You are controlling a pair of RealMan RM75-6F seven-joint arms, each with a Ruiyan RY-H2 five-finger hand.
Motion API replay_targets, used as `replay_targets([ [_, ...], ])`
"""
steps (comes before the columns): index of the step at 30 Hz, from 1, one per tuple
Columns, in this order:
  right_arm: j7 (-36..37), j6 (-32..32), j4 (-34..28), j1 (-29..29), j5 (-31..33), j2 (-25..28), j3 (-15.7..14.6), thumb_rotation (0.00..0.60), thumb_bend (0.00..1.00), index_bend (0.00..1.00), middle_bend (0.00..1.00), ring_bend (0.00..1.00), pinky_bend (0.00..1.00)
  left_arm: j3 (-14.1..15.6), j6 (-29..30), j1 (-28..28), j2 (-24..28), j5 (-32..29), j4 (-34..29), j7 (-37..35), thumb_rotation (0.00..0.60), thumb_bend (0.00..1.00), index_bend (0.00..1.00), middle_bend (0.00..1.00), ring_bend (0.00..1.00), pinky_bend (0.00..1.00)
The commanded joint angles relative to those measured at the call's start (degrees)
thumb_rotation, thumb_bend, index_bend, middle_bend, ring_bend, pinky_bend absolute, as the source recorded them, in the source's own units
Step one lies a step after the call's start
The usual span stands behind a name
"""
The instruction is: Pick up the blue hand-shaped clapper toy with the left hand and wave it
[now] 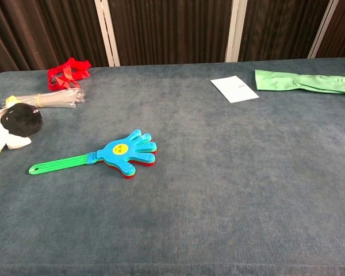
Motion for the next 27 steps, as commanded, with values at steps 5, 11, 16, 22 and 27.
replay_targets([
  [5,-0.4,0.2,-0.2,-0.1,0.0,-0.2,0.0,0.6,0.1,0.0,0.0,0.0,0.0,-0.1,-0.1,-0.6,-1.9,0.9,0.9,-2.0,0.6,0.37,0.0,0.0,0.0,0.03],
  [11,-0.8,-0.9,-0.1,0.3,0.4,-0.7,0.0,0.6,0.1,0.0,0.0,0.0,0.0,-1.1,-4.4,-4.5,-9.6,1.1,5.6,-9.8,0.6,0.37,0.02,0.0,0.0,0.03],
  [16,-0.7,-1.4,0.0,0.5,1.0,-0.8,0.2,0.6,0.1,0.0,0.0,0.0,0.0,-2.3,-11.9,-9.0,-13.8,-1.4,6.8,-16.8,0.6,0.37,0.11,0.0,0.0,0.03],
  [22,-1.0,-2.6,-0.1,0.8,1.8,-1.0,0.2,0.6,0.1,0.0,0.0,0.0,0.0,-5.0,-19.3,-12.4,-18.0,-7.1,5.3,-15.3,0.6,0.38,0.2,0.0,0.0,0.02],
  [27,-0.9,-3.1,-0.2,1.0,1.9,-1.0,0.1,0.6,0.1,0.0,0.0,0.0,0.0,-7.5,-23.6,-14.4,-22.9,-12.5,8.0,-9.5,0.6,0.38,0.25,0.0,0.0,0.02],
])
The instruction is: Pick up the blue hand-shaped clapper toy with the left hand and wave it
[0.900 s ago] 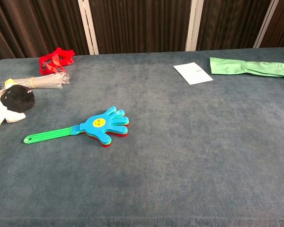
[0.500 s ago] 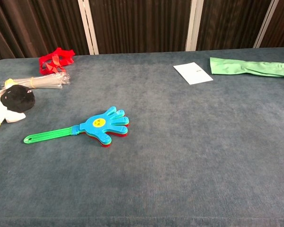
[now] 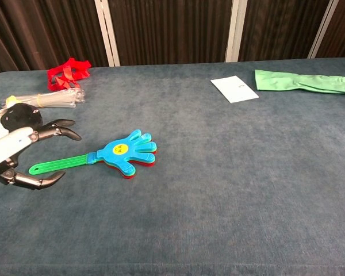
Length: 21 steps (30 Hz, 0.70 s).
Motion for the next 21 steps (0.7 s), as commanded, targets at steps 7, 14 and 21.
replay_targets([
  [7,0.6,0.2,-0.1,0.0,0.2,0.4,0.1,0.6,0.1,0.0,0.0,0.0,0.0,-4.9,-4.9,-3.4,-8.0,-8.6,7.4,8.5,0.6,0.37,0.26,0.0,0.0,0.02],
  [14,0.8,0.5,-0.1,-0.1,0.2,0.5,0.2,0.6,0.1,0.0,0.0,0.0,0.0,-5.7,-5.8,-4.0,-9.7,-10.7,10.7,8.3,0.6,0.37,0.29,0.0,0.0,0.02],
  [21,0.9,0.5,-0.3,-0.1,0.2,0.5,0.1,0.6,0.1,0.0,0.0,0.0,0.0,-5.7,-6.1,-4.7,-10.7,-10.9,11.4,7.5,0.6,0.37,0.32,0.0,0.0,0.02],
])
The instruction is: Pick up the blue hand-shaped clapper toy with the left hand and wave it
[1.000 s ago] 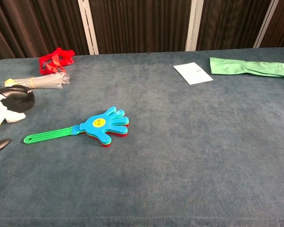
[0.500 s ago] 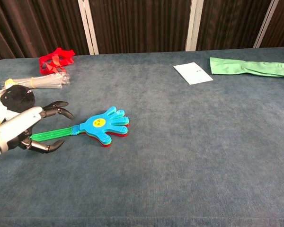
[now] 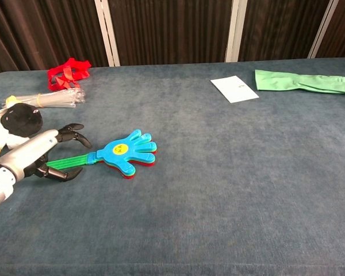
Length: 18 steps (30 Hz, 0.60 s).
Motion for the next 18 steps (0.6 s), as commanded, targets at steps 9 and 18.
replay_targets([
  [9,0.3,0.3,-0.1,-0.1,0.2,0.3,0.1,0.6,0.1,0.0,0.0,0.0,0.0,-0.6,-1.3,-1.1,-1.3,-1.5,0.9,0.1,0.6,0.37,0.33,0.0,0.0,0.02],
  [18,0.2,0.2,-0.3,-0.2,0.1,0.5,0.0,0.6,0.1,0.0,0.0,0.0,0.0,-0.8,-0.6,-1.3,-2.1,-1.9,0.8,0.0,0.6,0.37,0.43,0.0,0.0,0.03],
])
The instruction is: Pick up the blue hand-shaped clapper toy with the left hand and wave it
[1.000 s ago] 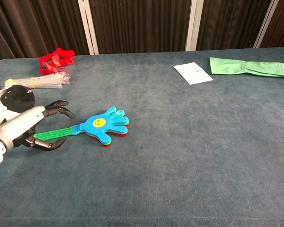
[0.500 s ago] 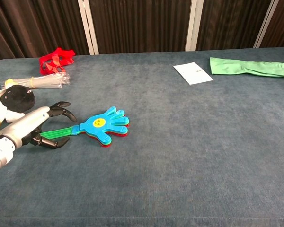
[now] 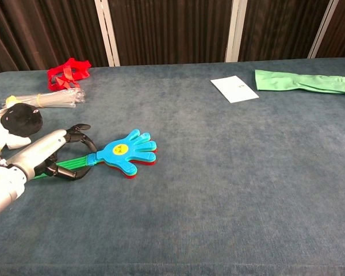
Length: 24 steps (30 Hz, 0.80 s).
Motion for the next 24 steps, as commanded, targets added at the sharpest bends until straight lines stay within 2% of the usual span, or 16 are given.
replay_targets([
  [1,0.0,0.0,-0.1,0.0,-0.1,0.1,-0.1,0.6,0.1,0.0,0.0,0.0,0.0,-0.1,0.0,-0.1,-0.2,-0.2,0.1,0.0,0.6,0.37,0.44,0.0,0.0,0.03],
  [9,0.0,0.1,-0.1,-0.1,-0.1,0.2,0.0,0.6,0.1,0.0,0.0,0.0,0.0,-0.7,0.1,-0.2,-0.9,-1.2,1.1,-0.1,0.6,0.37,0.54,0.02,0.0,0.03],
  [24,-0.1,0.0,-0.2,-0.1,-0.1,0.1,-0.1,0.6,0.1,0.0,0.0,0.0,0.0,-0.8,1.7,0.2,-0.7,-0.5,1.7,-3.5,0.6,0.48,0.73,0.17,0.0,0.04],
])
